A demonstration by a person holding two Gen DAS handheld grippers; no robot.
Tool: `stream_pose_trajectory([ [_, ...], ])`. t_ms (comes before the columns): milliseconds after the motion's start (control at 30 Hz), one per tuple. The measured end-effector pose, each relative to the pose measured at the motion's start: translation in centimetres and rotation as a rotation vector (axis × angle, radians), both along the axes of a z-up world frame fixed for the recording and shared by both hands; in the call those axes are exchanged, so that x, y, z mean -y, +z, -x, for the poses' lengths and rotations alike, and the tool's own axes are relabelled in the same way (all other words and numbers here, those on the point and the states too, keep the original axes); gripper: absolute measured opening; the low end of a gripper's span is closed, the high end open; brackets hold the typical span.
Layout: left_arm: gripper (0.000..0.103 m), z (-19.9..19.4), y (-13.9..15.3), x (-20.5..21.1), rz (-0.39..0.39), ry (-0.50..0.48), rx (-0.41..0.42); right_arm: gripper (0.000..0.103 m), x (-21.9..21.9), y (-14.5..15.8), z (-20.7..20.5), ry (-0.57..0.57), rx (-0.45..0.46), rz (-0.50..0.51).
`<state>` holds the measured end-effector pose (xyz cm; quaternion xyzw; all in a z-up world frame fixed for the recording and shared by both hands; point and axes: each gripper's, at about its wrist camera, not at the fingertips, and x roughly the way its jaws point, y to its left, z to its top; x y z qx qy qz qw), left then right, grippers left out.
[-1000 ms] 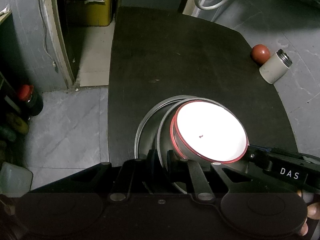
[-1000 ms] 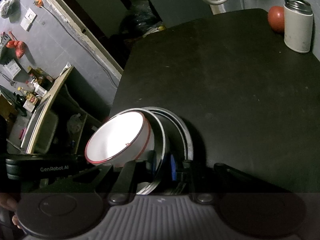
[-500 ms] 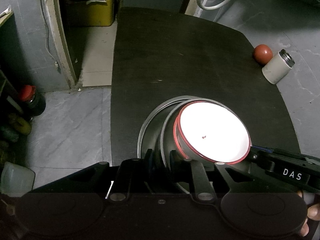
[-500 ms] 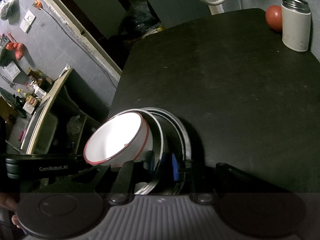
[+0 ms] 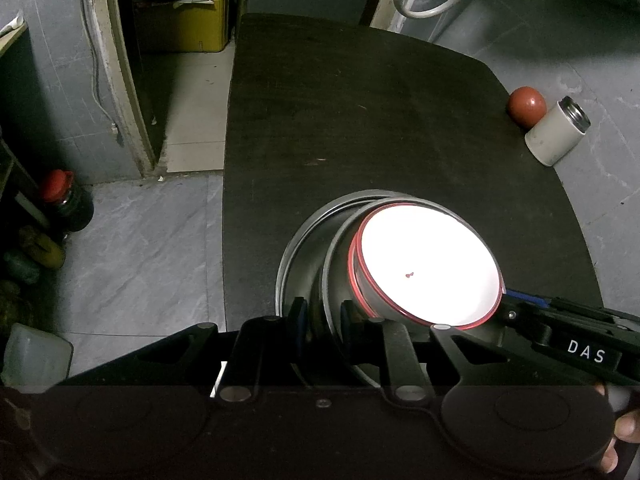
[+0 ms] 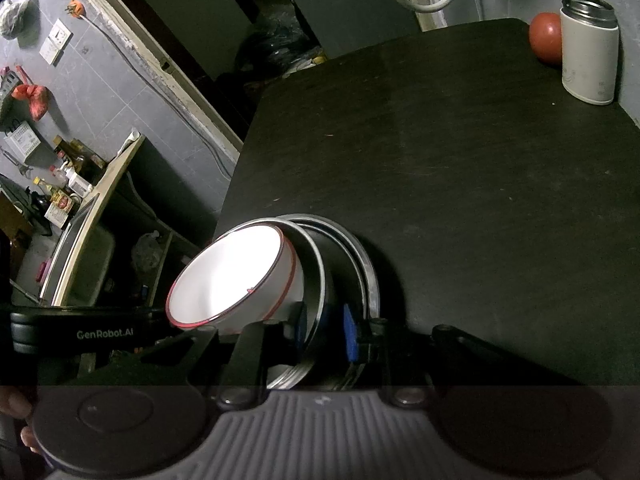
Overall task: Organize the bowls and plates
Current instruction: 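Lower the nested bowls onto the stacked steel plates with both grippers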
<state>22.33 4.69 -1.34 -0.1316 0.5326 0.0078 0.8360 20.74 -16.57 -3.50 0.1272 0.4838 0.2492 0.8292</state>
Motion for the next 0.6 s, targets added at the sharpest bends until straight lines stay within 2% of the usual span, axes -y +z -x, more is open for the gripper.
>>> stream_pose_trajectory([
  [600, 0.025, 0.32, 0.4, 0.18, -0.016, 0.03, -0.004, 0.026, 0.76, 0.16, 0.13, -0.004, 0.012, -0.01],
])
